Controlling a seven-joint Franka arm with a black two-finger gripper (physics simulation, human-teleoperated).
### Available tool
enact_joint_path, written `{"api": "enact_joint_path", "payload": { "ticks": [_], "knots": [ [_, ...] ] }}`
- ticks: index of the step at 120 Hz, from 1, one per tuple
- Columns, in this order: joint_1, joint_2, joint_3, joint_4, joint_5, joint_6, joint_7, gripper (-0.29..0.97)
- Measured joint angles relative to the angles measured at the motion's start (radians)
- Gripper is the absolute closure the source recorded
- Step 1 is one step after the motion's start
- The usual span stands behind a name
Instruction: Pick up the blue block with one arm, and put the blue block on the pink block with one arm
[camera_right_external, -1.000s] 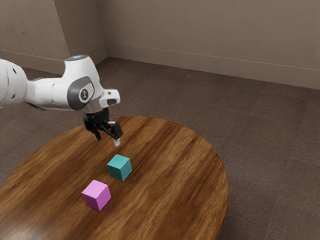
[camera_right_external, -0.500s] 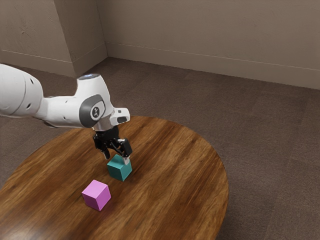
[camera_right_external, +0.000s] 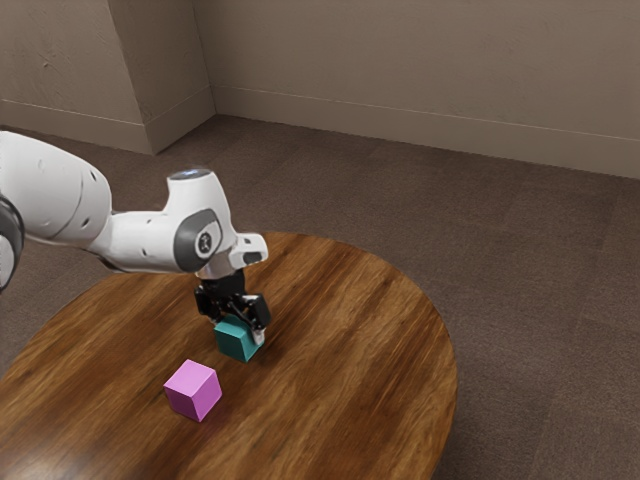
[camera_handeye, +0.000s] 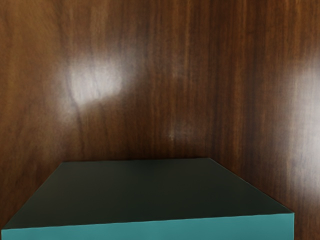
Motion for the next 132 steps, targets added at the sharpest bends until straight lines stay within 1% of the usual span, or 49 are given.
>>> {"api": "enact_joint_path", "payload": {
  "ticks": [9, 15, 25, 30, 36, 49, 63, 84, 97, 111, 132],
  "knots": [
    [0.001, 0.008, 0.000, 0.001, -0.003, 0.003, 0.000, 0.01],
    [0.001, 0.009, 0.000, 0.002, -0.004, 0.004, 0.000, 0.10],
    [0.001, 0.009, 0.001, 0.010, -0.003, 0.005, -0.001, 0.29],
    [0.001, 0.007, 0.002, 0.011, 0.003, 0.006, -0.003, 0.34],
    [0.001, 0.000, 0.003, 0.011, 0.010, 0.006, -0.006, 0.38],
    [0.001, -0.046, 0.004, 0.004, 0.021, 0.002, -0.012, 0.33],
    [0.000, -0.134, 0.004, -0.027, 0.026, -0.011, -0.013, 0.31],
    [0.000, -0.382, 0.003, -0.206, 0.054, -0.035, -0.014, 0.31],
    [0.000, -0.463, 0.006, -0.272, 0.064, -0.066, -0.015, 0.31],
    [0.001, -0.514, 0.007, -0.341, 0.069, -0.094, -0.016, 0.32],
    [0.008, -0.517, 0.008, -0.393, 0.079, -0.118, -0.019, 0.30]
  ]
}}
